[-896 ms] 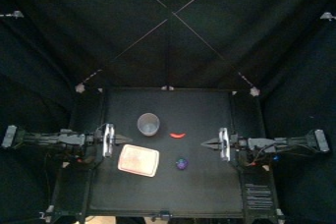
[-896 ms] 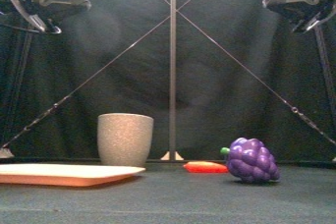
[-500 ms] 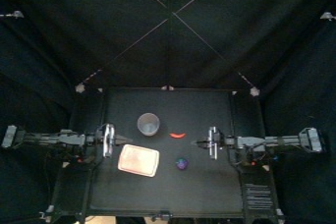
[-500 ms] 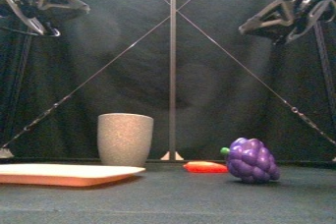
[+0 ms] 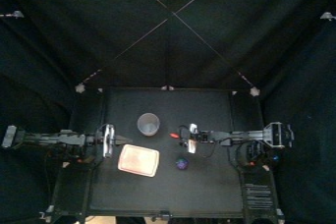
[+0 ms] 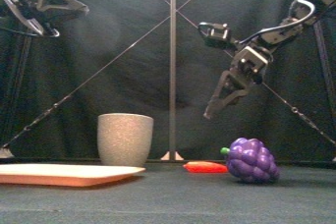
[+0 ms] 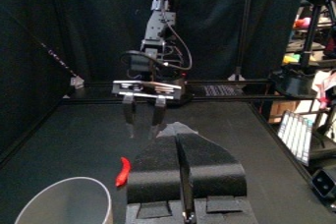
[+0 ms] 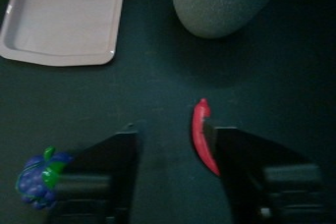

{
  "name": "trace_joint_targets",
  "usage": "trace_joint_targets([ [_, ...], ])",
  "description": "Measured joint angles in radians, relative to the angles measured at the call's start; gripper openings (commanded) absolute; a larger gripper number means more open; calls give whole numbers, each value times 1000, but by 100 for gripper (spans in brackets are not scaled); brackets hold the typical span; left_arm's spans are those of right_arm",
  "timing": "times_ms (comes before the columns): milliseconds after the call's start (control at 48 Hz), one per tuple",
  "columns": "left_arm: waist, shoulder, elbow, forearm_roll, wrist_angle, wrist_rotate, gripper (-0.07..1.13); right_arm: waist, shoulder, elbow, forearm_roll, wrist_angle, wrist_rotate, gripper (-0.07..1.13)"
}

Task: Pick the red chile then place it on the pink plate
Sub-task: Pick the red chile

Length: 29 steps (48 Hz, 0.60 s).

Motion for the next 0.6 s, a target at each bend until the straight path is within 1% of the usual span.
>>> trace_joint_targets([
  [188, 0, 0, 2, 0, -2, 0, -4, -32, 95, -60, 0, 25, 2, 104],
  [438, 0, -2, 2, 0, 0, 0, -4, -63, 167, -118, 0, 132, 2, 104],
  [604, 0, -2, 3, -2, 0, 0, -4, -72, 215, -141, 8, 163, 2, 103],
])
